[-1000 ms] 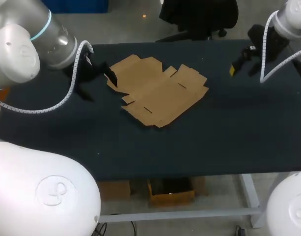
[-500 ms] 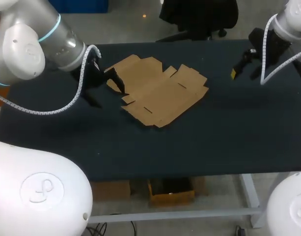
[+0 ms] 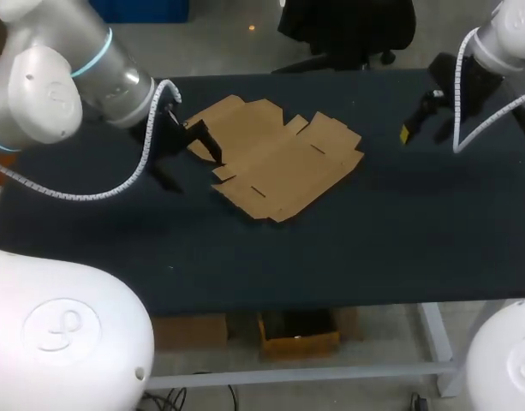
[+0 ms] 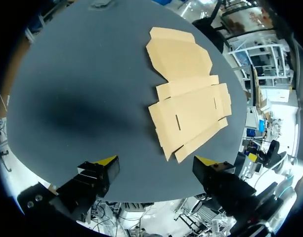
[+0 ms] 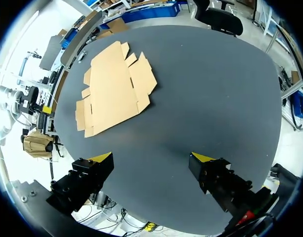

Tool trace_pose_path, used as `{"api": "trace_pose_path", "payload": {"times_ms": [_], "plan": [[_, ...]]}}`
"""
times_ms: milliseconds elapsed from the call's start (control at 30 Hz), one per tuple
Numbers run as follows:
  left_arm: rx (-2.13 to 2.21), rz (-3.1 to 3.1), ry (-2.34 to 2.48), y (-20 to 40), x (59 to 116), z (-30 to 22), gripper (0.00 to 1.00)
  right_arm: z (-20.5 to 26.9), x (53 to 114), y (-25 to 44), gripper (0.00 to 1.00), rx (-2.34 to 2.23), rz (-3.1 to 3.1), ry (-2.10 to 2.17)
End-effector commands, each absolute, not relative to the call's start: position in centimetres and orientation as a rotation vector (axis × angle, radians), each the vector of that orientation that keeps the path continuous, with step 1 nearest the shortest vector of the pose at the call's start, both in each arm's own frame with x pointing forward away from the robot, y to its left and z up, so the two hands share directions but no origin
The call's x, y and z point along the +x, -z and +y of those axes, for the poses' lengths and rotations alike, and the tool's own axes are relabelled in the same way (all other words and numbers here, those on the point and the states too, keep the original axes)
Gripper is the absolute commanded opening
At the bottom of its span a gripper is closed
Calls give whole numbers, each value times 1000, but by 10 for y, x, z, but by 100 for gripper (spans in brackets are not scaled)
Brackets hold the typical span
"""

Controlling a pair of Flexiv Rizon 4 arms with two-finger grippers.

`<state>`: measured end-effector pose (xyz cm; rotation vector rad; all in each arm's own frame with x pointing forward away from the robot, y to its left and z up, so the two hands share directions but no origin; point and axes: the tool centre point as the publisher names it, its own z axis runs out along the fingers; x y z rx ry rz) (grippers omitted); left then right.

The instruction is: Assemble the packaging by folding the flat box into shape, placing the metal phone stand inside, and closing the box properly

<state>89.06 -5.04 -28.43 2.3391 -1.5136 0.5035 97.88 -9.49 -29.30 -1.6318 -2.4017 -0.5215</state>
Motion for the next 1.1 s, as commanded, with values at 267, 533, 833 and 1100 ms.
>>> {"api": "trace_pose_path", "payload": {"times_ms": [267, 533, 833, 1100], "plan": [[2226, -1374, -620, 322, 880, -68, 100, -99, 970, 293, 100, -1588, -2400, 555], [2174, -1344, -621, 342, 890, -86, 99, -98, 968, 294, 100, -1562, -2408, 560], [2170, -1316, -654, 360, 901, -97, 80, -102, 963, 294, 100, -1551, -2401, 575], [2158, -1286, -651, 376, 908, -99, 63, -103, 962, 294, 100, -1544, -2398, 589]]}}
